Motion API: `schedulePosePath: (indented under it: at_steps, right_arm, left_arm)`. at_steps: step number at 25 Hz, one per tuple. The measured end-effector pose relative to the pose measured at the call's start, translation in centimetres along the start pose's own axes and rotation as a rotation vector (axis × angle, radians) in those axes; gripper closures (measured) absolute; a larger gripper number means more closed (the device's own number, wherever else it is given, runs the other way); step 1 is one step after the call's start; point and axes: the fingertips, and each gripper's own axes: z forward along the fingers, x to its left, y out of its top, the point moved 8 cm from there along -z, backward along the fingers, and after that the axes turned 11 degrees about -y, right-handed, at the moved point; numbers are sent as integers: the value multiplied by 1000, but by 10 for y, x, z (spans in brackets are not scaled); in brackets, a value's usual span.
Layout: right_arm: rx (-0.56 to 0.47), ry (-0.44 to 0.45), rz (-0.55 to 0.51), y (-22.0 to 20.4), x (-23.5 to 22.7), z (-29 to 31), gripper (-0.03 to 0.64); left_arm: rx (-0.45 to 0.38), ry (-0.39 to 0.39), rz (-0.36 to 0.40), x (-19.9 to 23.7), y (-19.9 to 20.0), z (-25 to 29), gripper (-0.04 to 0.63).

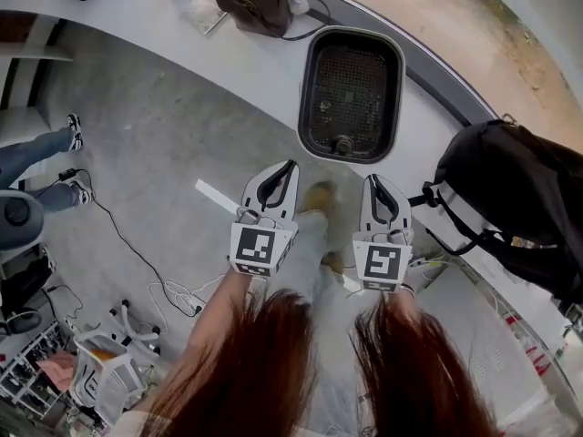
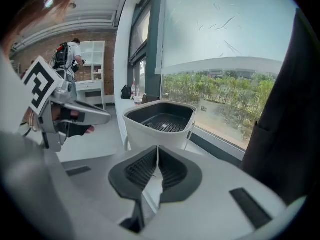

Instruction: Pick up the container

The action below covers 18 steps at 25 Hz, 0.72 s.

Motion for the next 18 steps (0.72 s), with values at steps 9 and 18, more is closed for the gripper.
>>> schedulePosePath:
  at_steps: [9,18]
  right_arm:
    - [49,18,14,-40,7,27,591]
    - [62,41,-1,-71,16,46,591]
  left_arm:
    - [34,-31,7,7,-43,27,575]
    - [54,-28,6,18,-79,43,575]
